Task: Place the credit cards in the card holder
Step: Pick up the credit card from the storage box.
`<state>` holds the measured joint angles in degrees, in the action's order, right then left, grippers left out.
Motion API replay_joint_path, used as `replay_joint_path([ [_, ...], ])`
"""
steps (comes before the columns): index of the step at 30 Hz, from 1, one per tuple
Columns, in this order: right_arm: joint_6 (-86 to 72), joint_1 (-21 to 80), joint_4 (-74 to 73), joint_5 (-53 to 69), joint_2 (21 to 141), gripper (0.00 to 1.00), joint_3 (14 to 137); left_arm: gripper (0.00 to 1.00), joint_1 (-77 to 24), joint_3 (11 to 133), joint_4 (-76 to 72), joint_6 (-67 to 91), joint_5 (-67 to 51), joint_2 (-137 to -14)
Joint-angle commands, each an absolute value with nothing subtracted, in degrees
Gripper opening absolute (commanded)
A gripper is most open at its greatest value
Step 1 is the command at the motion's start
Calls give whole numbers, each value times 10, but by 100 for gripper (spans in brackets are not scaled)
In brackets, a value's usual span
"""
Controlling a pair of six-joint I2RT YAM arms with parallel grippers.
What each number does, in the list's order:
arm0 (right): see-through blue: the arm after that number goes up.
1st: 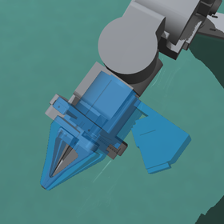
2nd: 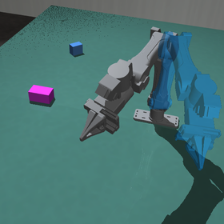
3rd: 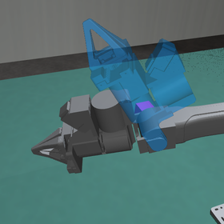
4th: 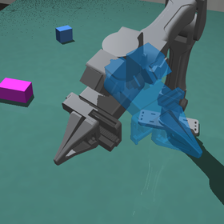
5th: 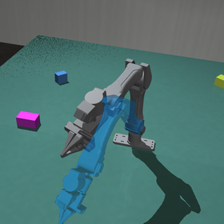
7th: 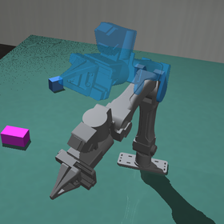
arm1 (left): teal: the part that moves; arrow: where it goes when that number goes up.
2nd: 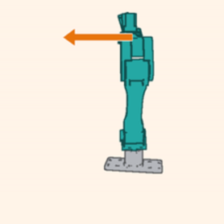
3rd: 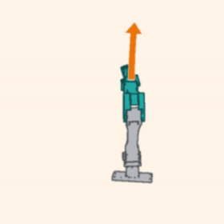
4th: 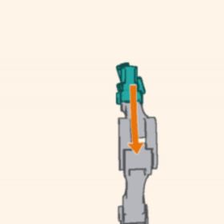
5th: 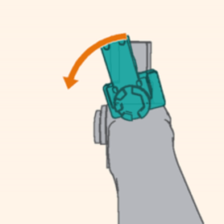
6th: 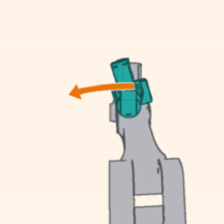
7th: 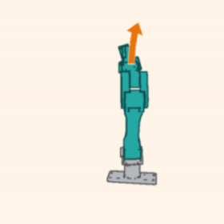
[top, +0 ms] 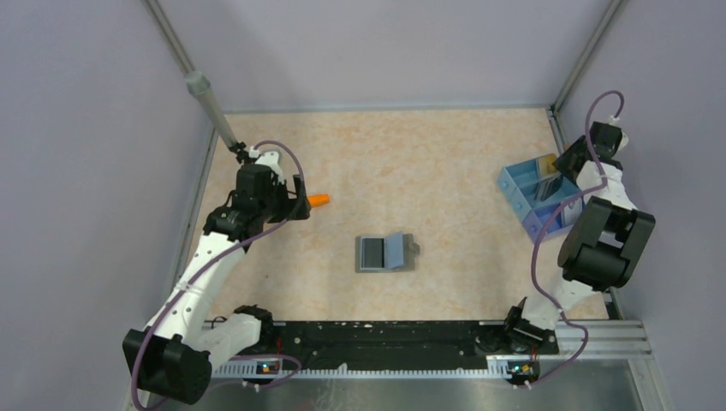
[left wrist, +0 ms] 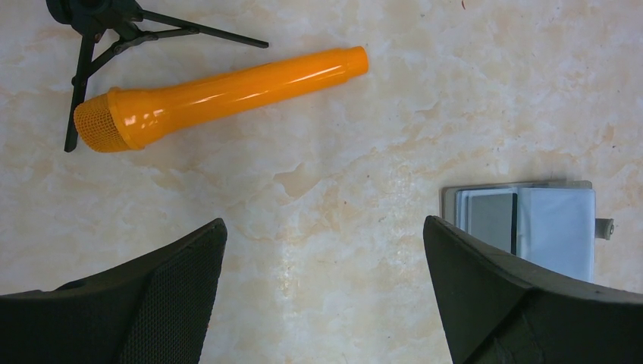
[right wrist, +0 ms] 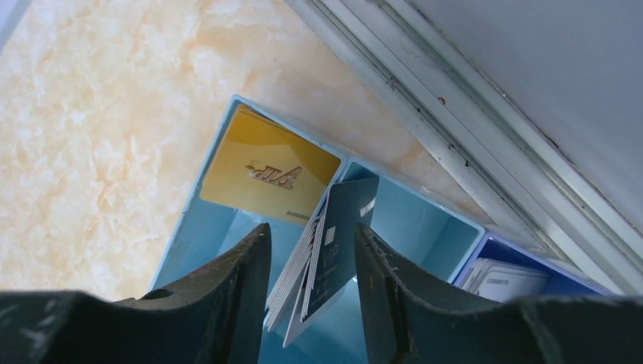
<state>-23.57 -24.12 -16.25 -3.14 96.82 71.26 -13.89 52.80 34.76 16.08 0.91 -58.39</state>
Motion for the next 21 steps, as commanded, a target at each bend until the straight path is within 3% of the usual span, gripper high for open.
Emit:
replay_joint_path([
  [1,-230,-240,-156,-23,1001,45,719,99,-136,524,332,152,6,-578],
  [21,-240,-239,-136,20,1000,45,739,99,-136,524,333,152,4,-580],
])
